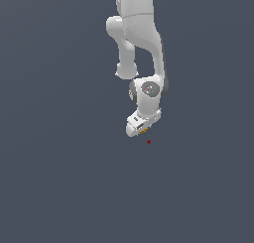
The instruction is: Pick up the object and move it to a goal position.
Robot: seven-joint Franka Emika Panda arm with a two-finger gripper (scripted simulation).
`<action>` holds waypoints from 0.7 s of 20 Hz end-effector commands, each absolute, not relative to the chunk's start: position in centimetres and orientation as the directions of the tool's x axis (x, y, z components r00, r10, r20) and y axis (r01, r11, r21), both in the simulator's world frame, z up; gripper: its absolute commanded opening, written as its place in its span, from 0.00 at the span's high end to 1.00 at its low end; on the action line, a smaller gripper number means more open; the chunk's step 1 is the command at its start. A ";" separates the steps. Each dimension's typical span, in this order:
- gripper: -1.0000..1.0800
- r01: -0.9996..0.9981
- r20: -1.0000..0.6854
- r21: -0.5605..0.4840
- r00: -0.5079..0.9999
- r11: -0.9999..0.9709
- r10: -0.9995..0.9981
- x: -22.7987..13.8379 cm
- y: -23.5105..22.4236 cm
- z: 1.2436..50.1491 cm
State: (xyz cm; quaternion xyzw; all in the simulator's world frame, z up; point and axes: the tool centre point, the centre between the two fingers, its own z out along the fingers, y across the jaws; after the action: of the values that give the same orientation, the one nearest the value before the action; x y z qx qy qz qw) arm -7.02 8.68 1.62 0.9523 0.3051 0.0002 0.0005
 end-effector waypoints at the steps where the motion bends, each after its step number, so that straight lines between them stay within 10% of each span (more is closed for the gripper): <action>1: 1.00 0.582 0.000 0.000 0.813 -0.813 0.582 -7.0 8.8 1.5; 14: 1.00 0.582 0.001 0.001 0.813 -0.813 0.582 -5.9 7.8 5.8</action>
State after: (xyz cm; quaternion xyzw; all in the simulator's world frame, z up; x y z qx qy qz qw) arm -6.18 7.98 4.80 0.9522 0.3054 -0.0003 0.0001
